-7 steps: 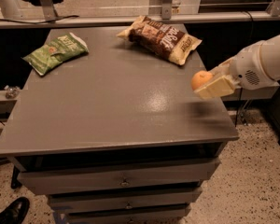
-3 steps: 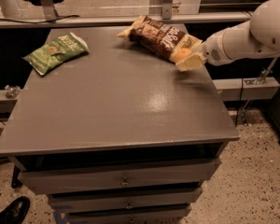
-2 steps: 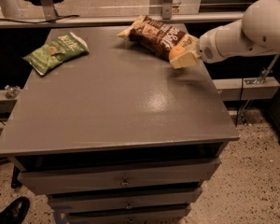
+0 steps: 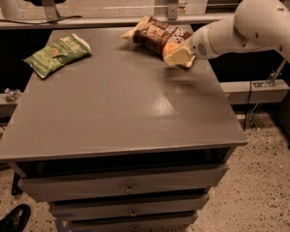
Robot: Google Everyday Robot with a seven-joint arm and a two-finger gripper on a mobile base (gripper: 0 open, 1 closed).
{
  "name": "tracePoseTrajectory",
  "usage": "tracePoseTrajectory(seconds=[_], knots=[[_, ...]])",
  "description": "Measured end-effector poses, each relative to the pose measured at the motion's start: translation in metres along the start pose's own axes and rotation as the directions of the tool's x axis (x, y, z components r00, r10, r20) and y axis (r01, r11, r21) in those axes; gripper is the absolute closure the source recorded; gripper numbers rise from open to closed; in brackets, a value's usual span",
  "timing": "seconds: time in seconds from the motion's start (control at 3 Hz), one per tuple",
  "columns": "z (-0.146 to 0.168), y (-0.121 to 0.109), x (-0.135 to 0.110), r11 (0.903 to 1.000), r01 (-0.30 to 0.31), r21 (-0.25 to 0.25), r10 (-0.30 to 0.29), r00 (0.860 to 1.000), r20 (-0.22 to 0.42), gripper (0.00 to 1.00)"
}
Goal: Move orange near brown chip bag
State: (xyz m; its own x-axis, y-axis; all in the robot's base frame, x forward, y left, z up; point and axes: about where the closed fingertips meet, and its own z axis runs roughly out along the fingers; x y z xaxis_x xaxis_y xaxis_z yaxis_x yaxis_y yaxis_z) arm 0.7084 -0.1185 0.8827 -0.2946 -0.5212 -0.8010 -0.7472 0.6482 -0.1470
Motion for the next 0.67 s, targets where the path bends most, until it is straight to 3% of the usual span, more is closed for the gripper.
tracePoseTrajectory(seconds=[0.67], knots=[[0.026, 0.016, -0.001, 0.9998, -0.013, -0.013, 0.013, 1.000, -0.020, 1.00]])
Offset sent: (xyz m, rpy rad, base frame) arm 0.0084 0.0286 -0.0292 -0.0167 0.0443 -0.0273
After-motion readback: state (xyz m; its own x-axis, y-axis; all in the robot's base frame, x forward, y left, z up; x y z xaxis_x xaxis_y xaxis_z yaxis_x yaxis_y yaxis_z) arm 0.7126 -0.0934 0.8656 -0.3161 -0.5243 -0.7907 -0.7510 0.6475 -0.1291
